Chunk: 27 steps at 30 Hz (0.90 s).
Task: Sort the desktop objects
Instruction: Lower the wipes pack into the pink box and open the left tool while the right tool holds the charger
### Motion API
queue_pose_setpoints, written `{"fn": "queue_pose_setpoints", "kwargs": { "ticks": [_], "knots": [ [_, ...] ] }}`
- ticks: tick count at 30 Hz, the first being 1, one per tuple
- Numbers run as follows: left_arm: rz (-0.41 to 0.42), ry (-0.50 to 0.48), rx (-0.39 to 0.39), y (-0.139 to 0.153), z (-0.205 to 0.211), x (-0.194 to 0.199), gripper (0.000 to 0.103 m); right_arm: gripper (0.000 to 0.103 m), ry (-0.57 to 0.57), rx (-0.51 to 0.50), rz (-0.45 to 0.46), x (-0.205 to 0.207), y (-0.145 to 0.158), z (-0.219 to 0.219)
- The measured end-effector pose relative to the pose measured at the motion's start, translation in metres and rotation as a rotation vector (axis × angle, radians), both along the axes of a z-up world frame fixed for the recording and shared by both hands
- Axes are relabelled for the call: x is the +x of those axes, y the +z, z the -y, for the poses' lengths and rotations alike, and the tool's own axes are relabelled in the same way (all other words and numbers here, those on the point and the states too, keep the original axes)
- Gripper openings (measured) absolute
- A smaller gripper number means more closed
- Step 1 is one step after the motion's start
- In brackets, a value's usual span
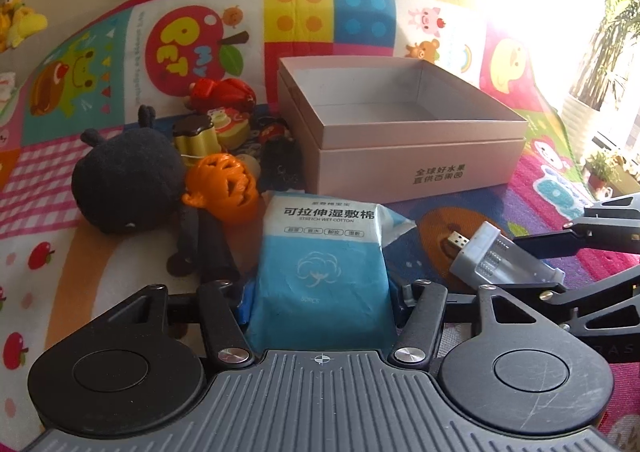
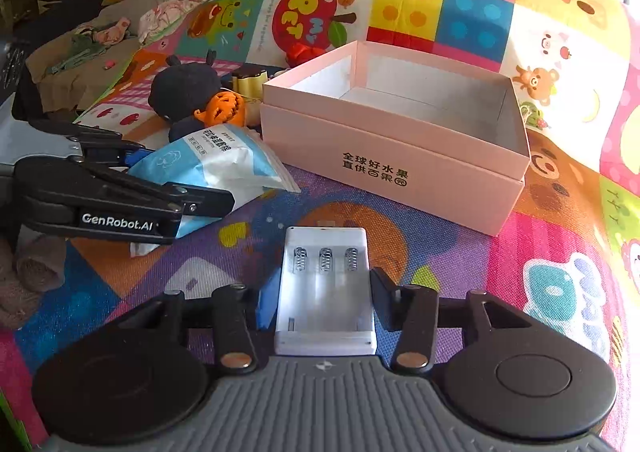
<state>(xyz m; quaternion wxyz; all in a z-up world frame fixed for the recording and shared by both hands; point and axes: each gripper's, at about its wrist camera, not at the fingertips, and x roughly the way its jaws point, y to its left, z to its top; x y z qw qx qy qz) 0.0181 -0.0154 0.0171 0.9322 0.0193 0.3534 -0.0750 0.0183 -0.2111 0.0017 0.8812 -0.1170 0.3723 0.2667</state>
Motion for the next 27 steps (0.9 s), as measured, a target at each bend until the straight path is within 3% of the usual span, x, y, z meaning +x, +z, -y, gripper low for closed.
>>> {"fn": "queue_pose_setpoints", "kwargs": {
  "ticks": [9,12,15,20,24,27],
  "knots": [
    [0.009,-0.210,0.046,0.019,0.016,-0.066,0.058,0.048,0.004,0.023,-0.042,-0.044,0.026,0.036],
    [0.044,-0.260,0.051,0.033,0.021,-0.084,0.058,0.048,-0.014,0.031,0.014,-0.057,0.042,0.047],
    [0.130,-0.266,0.050,0.057,0.025,-0.083,0.058,0.047,-0.026,0.068,0.080,-0.062,0.066,0.054],
    [0.292,-0.250,0.045,0.095,0.037,-0.041,0.058,0.047,-0.023,0.093,0.169,-0.062,0.092,0.057],
    [0.327,-0.238,0.004,0.107,0.050,0.022,0.058,0.047,-0.048,0.084,0.185,-0.052,0.095,0.059],
    [0.328,-0.272,0.047,0.096,0.069,0.071,0.058,0.047,-0.073,0.081,0.171,-0.042,0.091,0.063]
  ]
}}
